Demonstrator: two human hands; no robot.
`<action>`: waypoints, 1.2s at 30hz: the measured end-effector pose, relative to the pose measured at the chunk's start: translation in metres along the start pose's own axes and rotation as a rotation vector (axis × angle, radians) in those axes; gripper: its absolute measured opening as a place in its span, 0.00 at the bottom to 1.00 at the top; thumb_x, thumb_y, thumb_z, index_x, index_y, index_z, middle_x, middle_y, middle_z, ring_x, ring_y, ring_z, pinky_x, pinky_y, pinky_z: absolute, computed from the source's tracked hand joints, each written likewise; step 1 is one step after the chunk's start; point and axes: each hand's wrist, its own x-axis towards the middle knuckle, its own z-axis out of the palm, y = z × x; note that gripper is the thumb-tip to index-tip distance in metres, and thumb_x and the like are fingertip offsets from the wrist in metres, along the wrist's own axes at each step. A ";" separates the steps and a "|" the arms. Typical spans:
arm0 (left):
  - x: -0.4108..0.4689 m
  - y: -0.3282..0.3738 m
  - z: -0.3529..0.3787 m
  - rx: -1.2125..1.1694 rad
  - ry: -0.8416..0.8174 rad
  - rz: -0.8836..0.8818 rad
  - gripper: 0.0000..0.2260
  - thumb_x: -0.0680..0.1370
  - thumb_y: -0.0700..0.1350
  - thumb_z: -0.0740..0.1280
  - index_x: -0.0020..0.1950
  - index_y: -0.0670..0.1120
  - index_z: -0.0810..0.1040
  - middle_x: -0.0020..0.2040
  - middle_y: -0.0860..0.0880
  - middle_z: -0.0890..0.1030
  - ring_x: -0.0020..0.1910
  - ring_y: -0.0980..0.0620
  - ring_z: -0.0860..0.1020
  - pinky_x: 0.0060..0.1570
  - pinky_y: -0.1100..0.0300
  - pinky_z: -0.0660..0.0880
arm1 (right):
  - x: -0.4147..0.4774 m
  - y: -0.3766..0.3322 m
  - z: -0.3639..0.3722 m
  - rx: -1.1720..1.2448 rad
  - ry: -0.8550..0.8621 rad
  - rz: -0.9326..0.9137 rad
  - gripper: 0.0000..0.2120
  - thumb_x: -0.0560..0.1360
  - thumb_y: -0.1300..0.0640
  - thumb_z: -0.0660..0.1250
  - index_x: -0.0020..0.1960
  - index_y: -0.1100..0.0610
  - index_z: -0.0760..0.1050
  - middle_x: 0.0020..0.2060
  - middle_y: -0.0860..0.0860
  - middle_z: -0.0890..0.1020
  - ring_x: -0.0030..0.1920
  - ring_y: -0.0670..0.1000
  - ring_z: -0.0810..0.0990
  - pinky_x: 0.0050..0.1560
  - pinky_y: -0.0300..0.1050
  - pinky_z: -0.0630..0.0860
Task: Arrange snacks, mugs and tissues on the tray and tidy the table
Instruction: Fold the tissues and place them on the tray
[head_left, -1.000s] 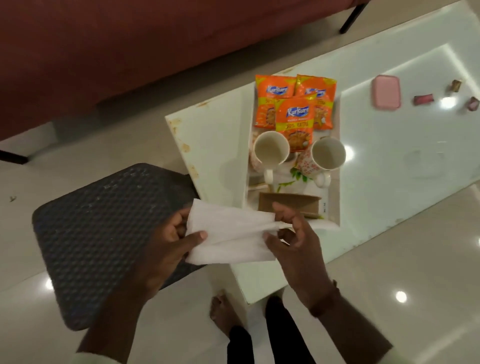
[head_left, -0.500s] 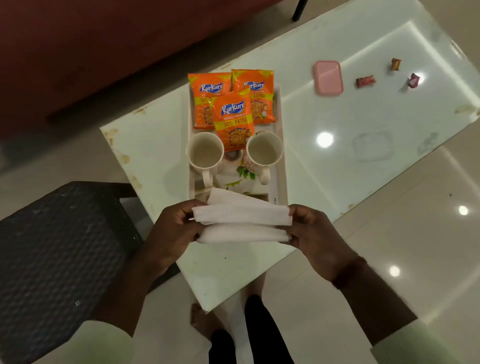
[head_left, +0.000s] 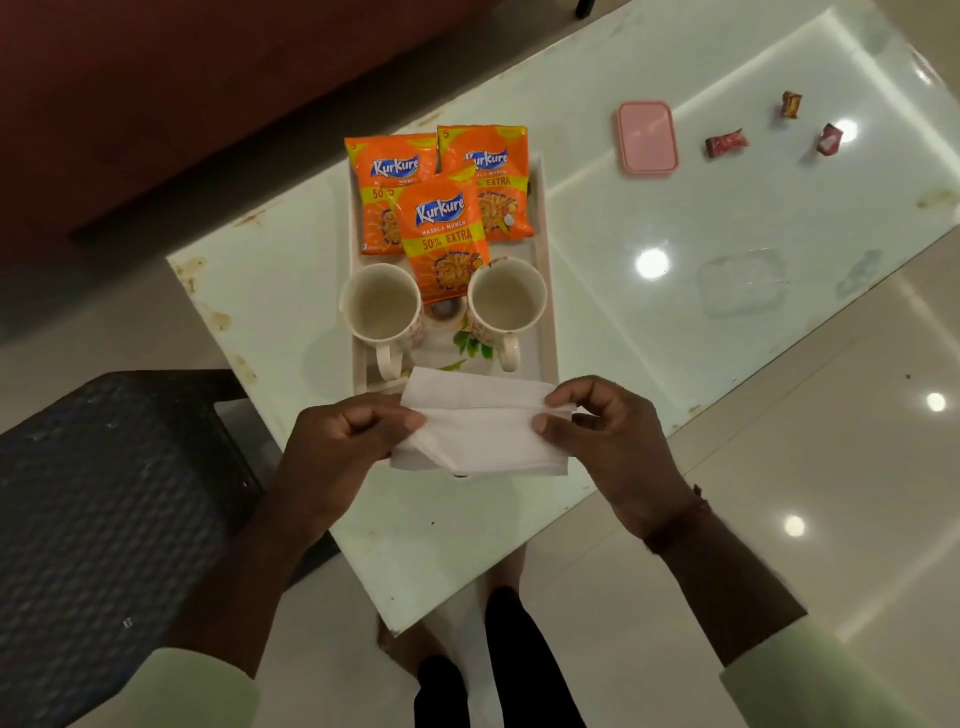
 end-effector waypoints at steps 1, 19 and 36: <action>0.000 -0.002 0.003 0.061 0.056 0.011 0.05 0.68 0.43 0.76 0.39 0.55 0.86 0.43 0.55 0.86 0.43 0.58 0.83 0.41 0.67 0.79 | 0.001 0.001 0.001 0.044 0.011 0.011 0.16 0.69 0.64 0.76 0.52 0.49 0.81 0.47 0.54 0.84 0.42 0.53 0.83 0.44 0.44 0.80; -0.017 -0.031 0.002 0.028 0.100 -0.319 0.17 0.75 0.32 0.67 0.36 0.52 0.86 0.41 0.56 0.85 0.39 0.61 0.81 0.37 0.65 0.79 | 0.007 0.014 0.016 -0.069 -0.095 0.186 0.14 0.74 0.70 0.64 0.39 0.59 0.85 0.46 0.52 0.85 0.49 0.52 0.81 0.46 0.44 0.80; 0.024 -0.009 0.004 -0.487 0.344 -0.583 0.06 0.77 0.38 0.68 0.46 0.35 0.80 0.37 0.42 0.81 0.29 0.52 0.82 0.29 0.61 0.79 | 0.038 0.006 0.034 0.357 0.219 0.561 0.06 0.71 0.66 0.73 0.47 0.66 0.82 0.47 0.61 0.81 0.48 0.54 0.81 0.42 0.41 0.80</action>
